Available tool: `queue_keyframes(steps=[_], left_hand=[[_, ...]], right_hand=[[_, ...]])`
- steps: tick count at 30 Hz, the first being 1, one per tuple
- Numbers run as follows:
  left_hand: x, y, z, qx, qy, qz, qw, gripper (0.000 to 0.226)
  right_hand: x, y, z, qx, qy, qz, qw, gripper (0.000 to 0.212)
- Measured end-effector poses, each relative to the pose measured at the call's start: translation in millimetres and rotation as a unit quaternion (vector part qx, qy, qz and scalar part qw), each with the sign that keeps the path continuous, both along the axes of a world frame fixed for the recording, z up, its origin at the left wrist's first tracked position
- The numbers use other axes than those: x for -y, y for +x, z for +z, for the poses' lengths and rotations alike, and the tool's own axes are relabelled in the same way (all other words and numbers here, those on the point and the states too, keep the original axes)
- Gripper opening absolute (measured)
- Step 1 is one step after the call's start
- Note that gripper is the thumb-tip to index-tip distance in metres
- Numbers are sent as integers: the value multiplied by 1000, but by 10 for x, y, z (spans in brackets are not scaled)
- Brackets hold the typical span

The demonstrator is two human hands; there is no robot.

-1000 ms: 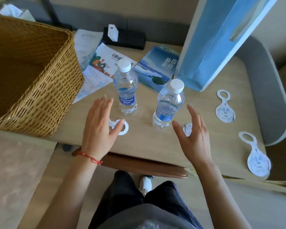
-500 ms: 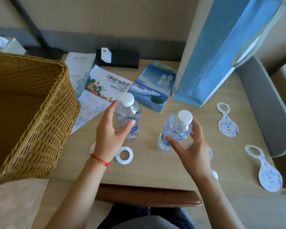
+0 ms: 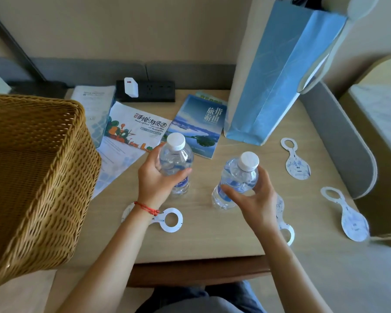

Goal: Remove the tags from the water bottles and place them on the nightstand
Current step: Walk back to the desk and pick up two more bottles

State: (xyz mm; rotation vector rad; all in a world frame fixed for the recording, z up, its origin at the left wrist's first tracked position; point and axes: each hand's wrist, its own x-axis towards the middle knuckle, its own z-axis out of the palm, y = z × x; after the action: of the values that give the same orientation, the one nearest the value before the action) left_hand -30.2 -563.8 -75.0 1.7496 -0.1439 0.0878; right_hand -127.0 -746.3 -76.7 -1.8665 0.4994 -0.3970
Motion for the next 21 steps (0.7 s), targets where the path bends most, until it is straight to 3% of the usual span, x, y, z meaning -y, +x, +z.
queue_keyframes(steps=[7,11,21], left_hand=[[-115,-74,204,21,-4,-44,999,41],[-141,-149,371,27,-22,-122,992,37],[61,-351,265,-122,-184,-243,945,37]], right_hand=[[-16,-207,179,28,46,-18,998,57],[-24,-361,325,59,52,-31,996,50],[-117,-920,502,97,87,-109,985,34]])
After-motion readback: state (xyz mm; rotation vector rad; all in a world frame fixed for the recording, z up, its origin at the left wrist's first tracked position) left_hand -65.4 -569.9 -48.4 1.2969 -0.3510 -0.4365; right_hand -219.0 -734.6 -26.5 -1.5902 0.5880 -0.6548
